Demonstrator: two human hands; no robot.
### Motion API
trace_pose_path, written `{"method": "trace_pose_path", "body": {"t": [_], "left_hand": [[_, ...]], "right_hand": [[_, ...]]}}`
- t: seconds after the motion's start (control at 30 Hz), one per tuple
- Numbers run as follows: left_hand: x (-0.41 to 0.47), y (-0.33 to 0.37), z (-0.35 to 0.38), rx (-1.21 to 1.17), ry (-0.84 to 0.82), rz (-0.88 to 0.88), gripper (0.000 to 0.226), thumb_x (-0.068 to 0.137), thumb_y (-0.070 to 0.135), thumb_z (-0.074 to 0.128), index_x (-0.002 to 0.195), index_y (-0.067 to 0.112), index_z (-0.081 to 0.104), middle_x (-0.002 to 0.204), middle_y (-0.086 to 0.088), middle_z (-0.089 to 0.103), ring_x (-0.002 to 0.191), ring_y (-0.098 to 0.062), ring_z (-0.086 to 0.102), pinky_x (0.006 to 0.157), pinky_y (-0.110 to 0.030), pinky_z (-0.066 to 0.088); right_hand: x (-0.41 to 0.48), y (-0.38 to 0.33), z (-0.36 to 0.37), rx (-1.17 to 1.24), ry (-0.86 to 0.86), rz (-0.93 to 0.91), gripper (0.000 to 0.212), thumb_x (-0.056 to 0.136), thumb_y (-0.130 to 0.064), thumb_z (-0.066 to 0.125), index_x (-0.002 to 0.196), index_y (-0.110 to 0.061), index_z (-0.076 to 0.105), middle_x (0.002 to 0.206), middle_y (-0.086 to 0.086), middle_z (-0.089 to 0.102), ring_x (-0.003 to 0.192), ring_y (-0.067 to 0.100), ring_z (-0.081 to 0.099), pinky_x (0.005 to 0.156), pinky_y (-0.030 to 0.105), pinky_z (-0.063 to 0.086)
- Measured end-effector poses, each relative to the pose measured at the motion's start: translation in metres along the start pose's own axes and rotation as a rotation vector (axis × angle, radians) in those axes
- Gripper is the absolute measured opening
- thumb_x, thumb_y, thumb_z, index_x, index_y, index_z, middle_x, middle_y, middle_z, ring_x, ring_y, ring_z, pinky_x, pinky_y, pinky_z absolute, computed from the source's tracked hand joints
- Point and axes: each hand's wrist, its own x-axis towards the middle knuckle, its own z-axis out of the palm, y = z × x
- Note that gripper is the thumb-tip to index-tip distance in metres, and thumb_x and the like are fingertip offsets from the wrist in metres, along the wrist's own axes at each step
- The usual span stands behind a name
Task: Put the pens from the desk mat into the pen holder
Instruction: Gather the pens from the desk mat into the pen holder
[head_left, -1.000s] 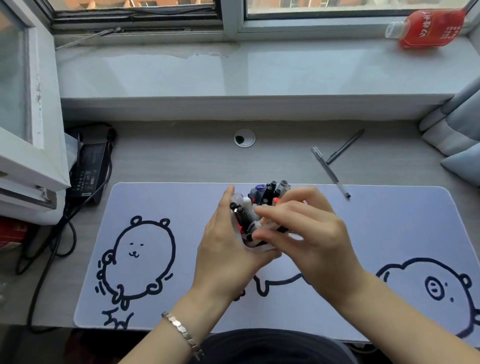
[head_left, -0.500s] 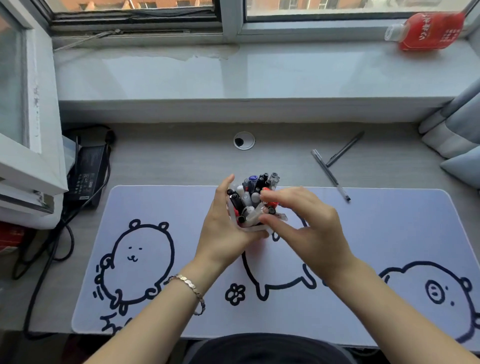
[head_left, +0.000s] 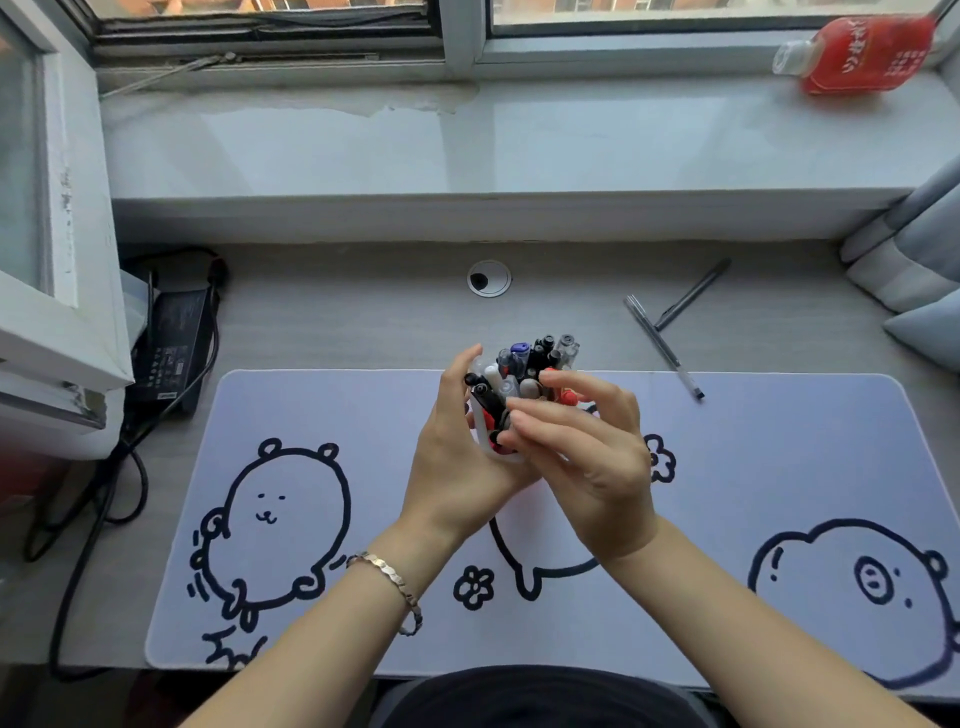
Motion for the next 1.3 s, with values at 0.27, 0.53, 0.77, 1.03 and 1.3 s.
{"method": "trace_pose_path", "body": {"t": [0.27, 0.53, 0.77, 1.03, 1.3], "left_hand": [[0.028, -0.011, -0.013, -0.066, -0.245, 0.119, 0.093, 0.056, 0.002, 0.085, 0.126, 0.034, 0.032, 0.114, 0.023, 0.053, 0.101, 0.009, 0.058, 0.09, -0.014, 0.046], [0.032, -0.024, -0.02, -0.148, -0.365, 0.053, 0.078, 0.081, 0.022, 0.063, 0.142, 0.038, 0.015, 0.138, 0.026, 0.033, 0.125, 0.01, 0.04, 0.1, -0.009, 0.036], [0.035, -0.029, -0.003, 0.115, -0.085, 0.333, 0.044, 0.094, 0.04, 0.031, 0.136, 0.026, 0.028, 0.146, 0.01, 0.023, 0.134, 0.013, 0.019, 0.106, -0.005, 0.02], [0.034, -0.012, -0.001, -0.195, -0.052, 0.027, 0.034, 0.096, 0.02, 0.032, 0.112, 0.046, 0.047, 0.143, 0.01, 0.037, 0.136, -0.006, 0.031, 0.113, -0.021, 0.026], [0.046, 0.001, -0.016, 0.443, -0.111, 0.476, 0.042, 0.084, 0.045, 0.049, 0.124, 0.033, 0.052, 0.146, 0.008, 0.032, 0.134, -0.003, 0.033, 0.109, -0.029, 0.029]], "right_hand": [[0.0, 0.028, -0.02, 0.222, -0.413, 0.588, 0.079, 0.071, -0.056, 0.064, 0.134, -0.047, 0.018, 0.143, -0.024, 0.021, 0.133, -0.005, 0.027, 0.107, 0.017, 0.032], [0.008, 0.028, 0.006, 0.284, -0.43, 0.743, 0.06, 0.069, -0.051, 0.065, 0.115, -0.038, 0.03, 0.113, -0.028, 0.041, 0.104, -0.014, 0.046, 0.094, 0.016, 0.04], [0.019, 0.028, 0.028, 0.081, -0.25, 0.645, 0.052, 0.09, -0.038, 0.025, 0.127, -0.013, 0.052, 0.135, -0.011, 0.036, 0.126, 0.002, 0.034, 0.109, 0.035, 0.032], [0.026, 0.045, 0.005, 0.231, -0.462, 0.679, 0.04, 0.088, -0.06, 0.026, 0.126, -0.049, 0.033, 0.138, -0.019, 0.031, 0.131, 0.0, 0.023, 0.109, 0.013, 0.021], [0.03, 0.165, -0.031, -0.57, -0.411, 1.1, 0.032, 0.086, -0.016, 0.058, 0.115, -0.004, 0.053, 0.12, 0.02, 0.054, 0.114, 0.036, 0.047, 0.094, 0.041, 0.039]]}}
